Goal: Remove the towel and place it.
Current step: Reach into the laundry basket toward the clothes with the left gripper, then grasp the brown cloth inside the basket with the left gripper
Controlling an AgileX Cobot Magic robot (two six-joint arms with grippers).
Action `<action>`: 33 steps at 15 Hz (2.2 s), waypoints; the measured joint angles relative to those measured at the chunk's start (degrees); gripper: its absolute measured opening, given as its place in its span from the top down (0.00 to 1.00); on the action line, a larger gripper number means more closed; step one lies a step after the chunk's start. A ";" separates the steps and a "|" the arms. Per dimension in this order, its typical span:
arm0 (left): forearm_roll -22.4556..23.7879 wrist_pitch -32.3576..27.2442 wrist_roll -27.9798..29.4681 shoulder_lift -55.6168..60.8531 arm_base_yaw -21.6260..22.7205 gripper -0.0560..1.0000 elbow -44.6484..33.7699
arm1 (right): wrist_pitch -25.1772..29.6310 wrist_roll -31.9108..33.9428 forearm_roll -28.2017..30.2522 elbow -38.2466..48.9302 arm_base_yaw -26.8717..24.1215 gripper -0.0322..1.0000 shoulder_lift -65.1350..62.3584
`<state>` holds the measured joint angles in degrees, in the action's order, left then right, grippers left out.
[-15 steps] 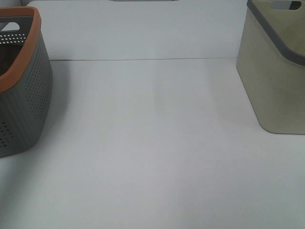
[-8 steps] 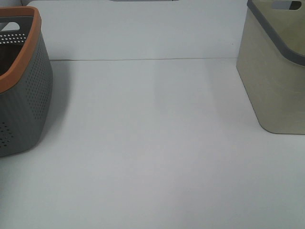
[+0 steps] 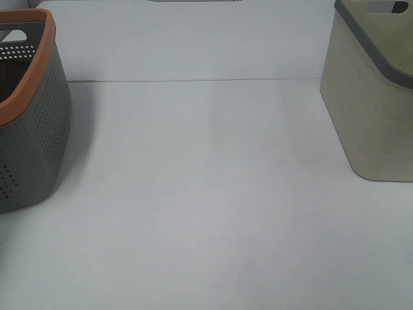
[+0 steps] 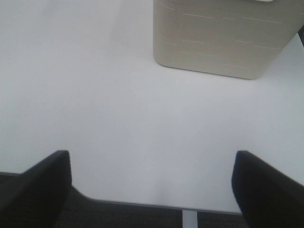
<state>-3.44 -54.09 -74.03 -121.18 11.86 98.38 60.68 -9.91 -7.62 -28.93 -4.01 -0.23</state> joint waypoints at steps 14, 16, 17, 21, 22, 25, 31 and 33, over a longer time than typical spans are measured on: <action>-3.09 -5.44 -2.41 -3.27 -1.15 0.23 4.53 | 0.00 0.00 0.00 0.00 0.00 0.10 0.00; -2.64 -5.84 -2.29 -2.92 -1.15 0.23 4.87 | 0.00 0.00 0.00 0.00 0.00 0.10 0.00; -2.58 -5.84 -2.23 -2.86 -1.15 0.23 4.93 | 0.00 0.00 0.00 0.00 0.00 0.10 0.00; -2.58 -5.84 -1.09 -2.86 -1.09 0.23 7.51 | 0.00 0.00 0.00 0.00 0.00 0.10 0.00; -2.58 -5.84 -0.86 -2.86 -1.09 0.23 8.54 | 0.00 0.00 0.00 0.00 0.00 0.10 0.00; -2.23 -5.61 -0.69 -5.16 -1.09 0.23 9.11 | 0.00 0.00 0.00 0.00 0.00 0.10 0.00; -2.12 -4.35 -0.69 -6.19 -1.09 0.32 9.11 | 0.00 0.00 0.00 0.00 0.00 0.10 0.00; -2.12 -4.47 -0.69 -6.19 -1.09 0.34 9.11 | 0.00 0.00 0.00 0.00 0.00 0.10 0.00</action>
<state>-5.56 -58.56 -74.71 -127.37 10.77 107.49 60.68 -9.91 -7.62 -28.93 -4.01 -0.23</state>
